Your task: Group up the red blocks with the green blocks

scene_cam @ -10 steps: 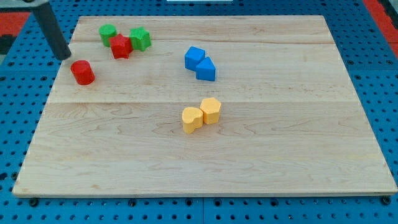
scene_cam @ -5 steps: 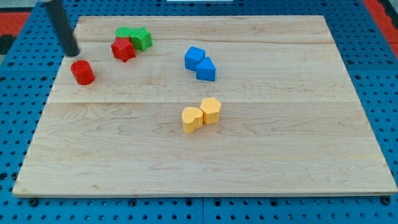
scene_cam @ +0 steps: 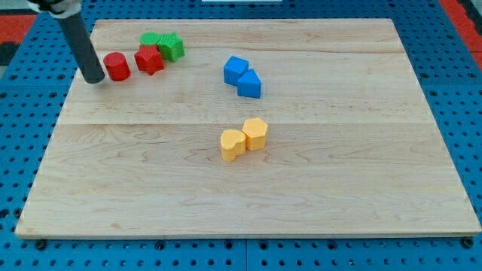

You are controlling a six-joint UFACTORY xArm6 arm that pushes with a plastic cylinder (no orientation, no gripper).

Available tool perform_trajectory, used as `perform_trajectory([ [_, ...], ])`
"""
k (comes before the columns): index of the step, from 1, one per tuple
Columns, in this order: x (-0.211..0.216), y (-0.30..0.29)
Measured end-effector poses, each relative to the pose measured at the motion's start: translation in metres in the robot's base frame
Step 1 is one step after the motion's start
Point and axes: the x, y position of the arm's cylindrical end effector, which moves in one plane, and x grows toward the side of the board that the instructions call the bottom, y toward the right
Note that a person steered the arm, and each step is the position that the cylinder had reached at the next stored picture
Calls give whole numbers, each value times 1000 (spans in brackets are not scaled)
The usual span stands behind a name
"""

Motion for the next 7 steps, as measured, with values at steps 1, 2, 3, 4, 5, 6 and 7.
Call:
perform_trajectory([
  [1,-13,6],
  [2,-13,26],
  [3,-16,20],
  [4,-20,33],
  [5,29,-11],
  [6,19,8],
  [7,-10,33],
])
